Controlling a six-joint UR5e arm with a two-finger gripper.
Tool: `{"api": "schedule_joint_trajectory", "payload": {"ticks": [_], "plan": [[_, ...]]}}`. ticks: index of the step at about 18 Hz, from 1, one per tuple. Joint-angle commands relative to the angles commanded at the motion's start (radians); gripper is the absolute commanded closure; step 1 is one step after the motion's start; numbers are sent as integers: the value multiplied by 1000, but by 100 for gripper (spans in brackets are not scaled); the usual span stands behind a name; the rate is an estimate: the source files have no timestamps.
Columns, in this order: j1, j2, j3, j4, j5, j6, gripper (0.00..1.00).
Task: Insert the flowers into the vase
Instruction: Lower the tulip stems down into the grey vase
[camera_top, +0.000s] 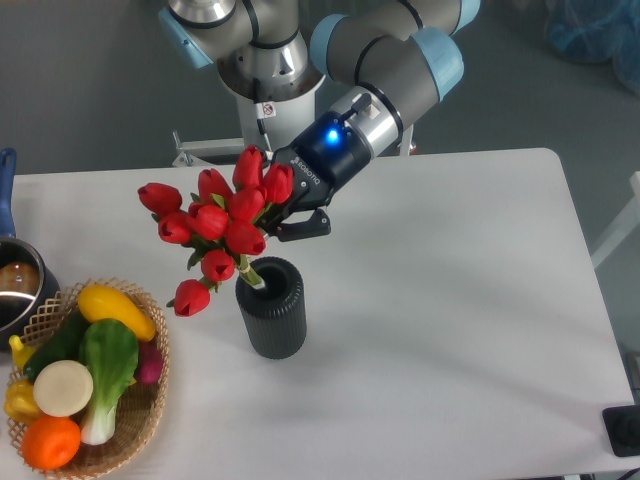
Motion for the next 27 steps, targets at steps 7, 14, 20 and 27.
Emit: {"api": "schedule_joint_trajectory", "payload": {"ticks": [7,14,20,27], "plan": [[2,-37,-3,2,5,54,89],[5,-46,-31,2,54,103,88],[34,-66,-29,2,64,106,82],[37,-84,-32,2,159,104,54]]}}
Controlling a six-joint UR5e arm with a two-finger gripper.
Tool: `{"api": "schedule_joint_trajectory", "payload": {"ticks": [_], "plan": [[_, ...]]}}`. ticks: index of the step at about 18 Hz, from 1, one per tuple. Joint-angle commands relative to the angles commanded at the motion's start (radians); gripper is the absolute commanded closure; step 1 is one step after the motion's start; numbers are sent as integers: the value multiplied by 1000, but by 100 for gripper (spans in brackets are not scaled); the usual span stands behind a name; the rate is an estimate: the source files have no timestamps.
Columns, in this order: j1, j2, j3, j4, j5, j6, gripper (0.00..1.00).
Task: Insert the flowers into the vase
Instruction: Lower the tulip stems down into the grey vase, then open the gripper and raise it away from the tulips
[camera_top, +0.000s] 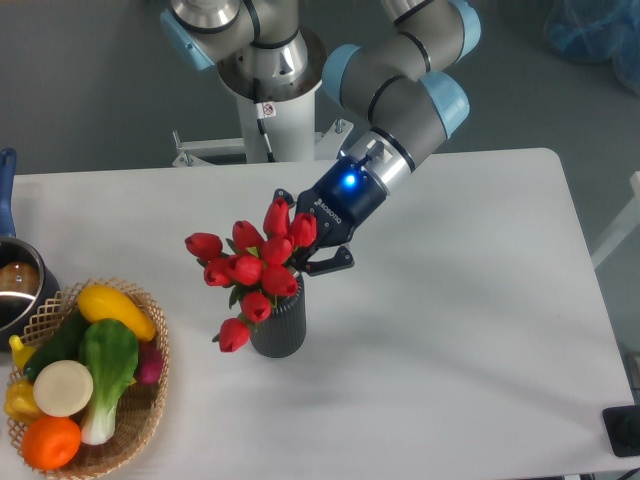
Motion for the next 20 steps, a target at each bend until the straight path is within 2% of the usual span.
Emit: {"api": "schedule_joint_trajectory", "payload": {"ticks": [4,6,8,9,20], "plan": [[2,-3,-5,0,0,0,39],[0,-3,-8,0,3,-2,24],[2,-3,-9,0,6,-2,14],[2,-2,-14,0,8,-2,2],[40,20,-21,0,11,0,0]]}}
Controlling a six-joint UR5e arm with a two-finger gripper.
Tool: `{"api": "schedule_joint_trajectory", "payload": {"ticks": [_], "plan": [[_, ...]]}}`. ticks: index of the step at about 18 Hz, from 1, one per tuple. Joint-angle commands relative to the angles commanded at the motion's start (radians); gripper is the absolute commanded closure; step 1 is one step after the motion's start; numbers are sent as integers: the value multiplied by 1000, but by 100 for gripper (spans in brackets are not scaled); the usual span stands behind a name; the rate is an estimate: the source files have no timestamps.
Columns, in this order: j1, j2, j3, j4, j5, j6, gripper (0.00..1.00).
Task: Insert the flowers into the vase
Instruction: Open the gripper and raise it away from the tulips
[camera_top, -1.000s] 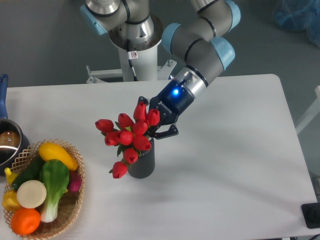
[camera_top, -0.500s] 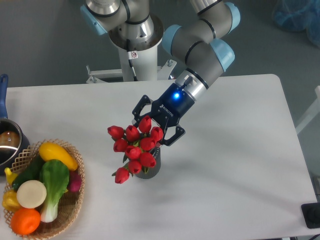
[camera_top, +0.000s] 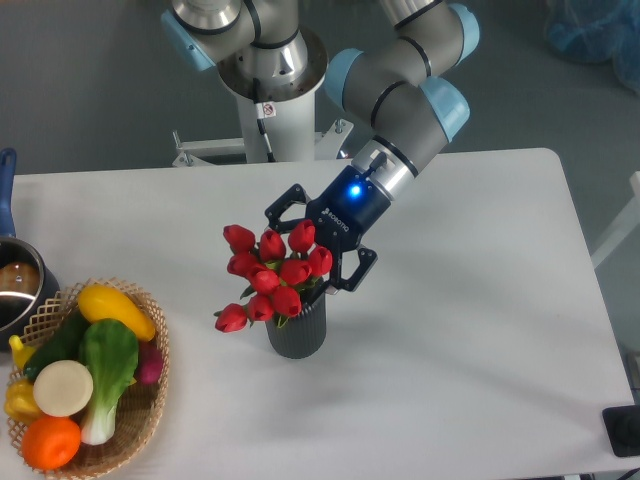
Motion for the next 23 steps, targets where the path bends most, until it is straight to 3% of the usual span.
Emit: {"api": "schedule_joint_trajectory", "payload": {"ticks": [4,9,16,20,23], "plan": [[31,31,-6,0,44,9,0],[35,98,-11,0,340,70,0],[78,157,34,-5,495,64,0],[75,158,67,-17,682,75,0],[63,163,48,-52,877,78,0]]}}
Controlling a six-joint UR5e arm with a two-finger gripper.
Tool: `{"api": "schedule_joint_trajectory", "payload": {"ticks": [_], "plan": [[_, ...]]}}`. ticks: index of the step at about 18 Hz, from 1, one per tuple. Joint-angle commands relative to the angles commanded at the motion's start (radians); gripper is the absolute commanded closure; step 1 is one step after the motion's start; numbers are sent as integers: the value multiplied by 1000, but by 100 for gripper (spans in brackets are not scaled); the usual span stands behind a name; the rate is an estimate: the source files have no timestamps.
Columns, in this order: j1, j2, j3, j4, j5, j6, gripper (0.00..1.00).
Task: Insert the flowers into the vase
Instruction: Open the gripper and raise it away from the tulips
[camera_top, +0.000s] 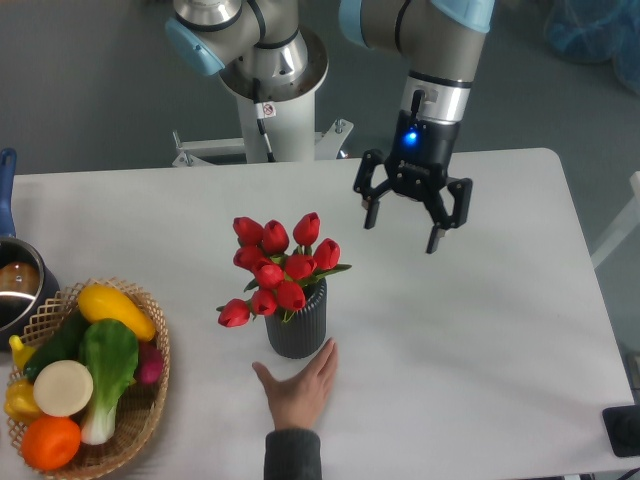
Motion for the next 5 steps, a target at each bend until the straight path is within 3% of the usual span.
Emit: {"api": "schedule_joint_trajectory", "payload": {"ticks": [2,5], "plan": [[-25,0,-3,-14,115,3,0],[-22,-5,15,-46,192,2,0]]}}
